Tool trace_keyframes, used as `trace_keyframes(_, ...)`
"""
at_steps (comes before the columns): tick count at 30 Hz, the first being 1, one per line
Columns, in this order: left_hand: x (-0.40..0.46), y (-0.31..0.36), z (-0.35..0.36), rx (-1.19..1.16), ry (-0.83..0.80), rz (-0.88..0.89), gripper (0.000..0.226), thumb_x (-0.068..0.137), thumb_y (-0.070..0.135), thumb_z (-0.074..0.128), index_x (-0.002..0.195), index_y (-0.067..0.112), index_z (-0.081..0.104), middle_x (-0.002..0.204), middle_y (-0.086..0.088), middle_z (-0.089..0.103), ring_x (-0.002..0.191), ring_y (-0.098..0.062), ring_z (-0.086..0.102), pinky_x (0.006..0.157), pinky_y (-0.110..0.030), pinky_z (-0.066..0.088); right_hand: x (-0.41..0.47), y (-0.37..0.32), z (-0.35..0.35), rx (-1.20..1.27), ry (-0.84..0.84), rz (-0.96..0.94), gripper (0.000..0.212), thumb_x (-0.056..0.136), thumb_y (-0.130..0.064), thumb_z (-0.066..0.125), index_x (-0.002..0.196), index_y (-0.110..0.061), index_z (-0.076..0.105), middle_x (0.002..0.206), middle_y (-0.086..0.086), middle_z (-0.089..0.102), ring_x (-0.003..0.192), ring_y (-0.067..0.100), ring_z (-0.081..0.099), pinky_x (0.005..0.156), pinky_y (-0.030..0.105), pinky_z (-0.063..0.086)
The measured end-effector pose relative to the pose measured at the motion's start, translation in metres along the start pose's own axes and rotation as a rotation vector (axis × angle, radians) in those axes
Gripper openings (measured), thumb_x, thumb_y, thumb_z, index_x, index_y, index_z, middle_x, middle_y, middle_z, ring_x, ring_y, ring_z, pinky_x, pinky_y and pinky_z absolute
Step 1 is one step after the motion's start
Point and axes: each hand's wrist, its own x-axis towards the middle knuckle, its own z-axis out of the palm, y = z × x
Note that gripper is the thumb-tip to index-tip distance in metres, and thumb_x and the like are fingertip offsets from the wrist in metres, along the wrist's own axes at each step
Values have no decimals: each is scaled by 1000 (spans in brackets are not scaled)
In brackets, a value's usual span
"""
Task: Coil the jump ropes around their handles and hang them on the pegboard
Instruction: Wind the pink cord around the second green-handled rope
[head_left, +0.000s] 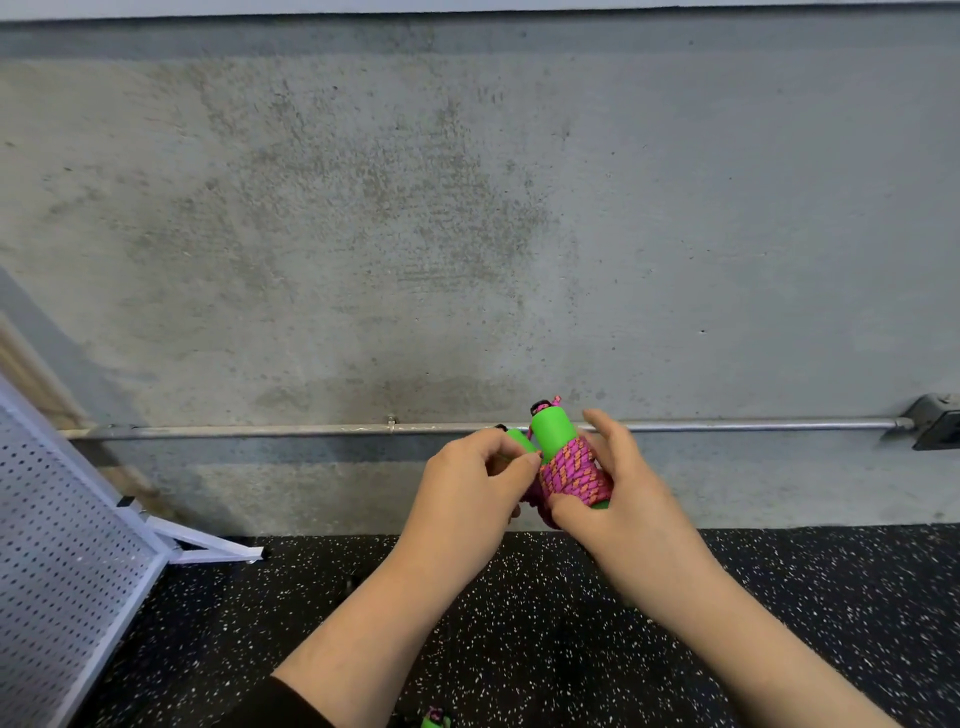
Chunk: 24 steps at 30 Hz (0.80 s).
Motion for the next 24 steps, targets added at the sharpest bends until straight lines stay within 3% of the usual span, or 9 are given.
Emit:
trace_keyframes(2,3,-2,-1,25,25,-4,23,95,20,65,72,21,65,62,7,64,56,-8,54,67,-42,53,2,-1,2,70,-55,39,57,84,-17,73,127,-46,50,101,-13,72,75,0,64,73,27,53)
trace_keyframes(4,3,-4,1,82,16,-1,23,98,22,60,75,22,61,66,8,61,61,-8,52,69,-41,50,2,-1,3,51,-76,28,52,84,-13,72,124,-42,55,89,-4,73,65,4,60,68,29,52)
trace_keyframes(6,1,-7,4,170,14,19,21,100,23,56,79,24,58,78,7,59,72,-9,52,73,-37,45,2,1,6,-41,-81,5,61,87,-14,70,134,-45,47,90,-8,69,70,3,60,68,23,49)
trace_keyframes(9,0,-11,6,251,93,50,17,101,26,54,85,25,58,98,8,44,90,-9,49,83,-29,40,2,4,9,-211,-78,-34,73,90,-18,67,150,-41,34,102,-6,64,84,10,58,74,25,43)
trace_keyframes(13,-1,-11,6,157,167,129,19,102,20,52,84,24,53,97,7,48,90,-2,48,79,-24,37,6,2,8,-195,-75,-70,69,90,-17,65,147,-41,36,101,-7,64,84,8,58,72,25,42)
trace_keyframes(17,-11,-10,14,242,165,284,15,102,18,54,87,20,54,94,10,46,87,-6,47,78,-28,38,7,2,10,-194,-68,-115,67,90,-20,66,145,-42,37,102,-10,63,90,10,61,77,26,48)
trace_keyframes(20,-9,-13,17,304,207,369,10,102,19,54,92,17,58,95,7,47,86,-11,48,79,-34,40,4,1,13,-190,-60,-158,69,92,-23,65,149,-44,32,111,-15,61,98,2,59,78,12,43)
trace_keyframes(24,-6,-14,15,297,160,490,18,99,26,53,97,15,68,94,7,52,88,-12,54,80,-37,47,4,1,7,-97,-41,-105,60,93,-17,65,139,-47,41,101,-17,65,86,-7,57,72,4,40)
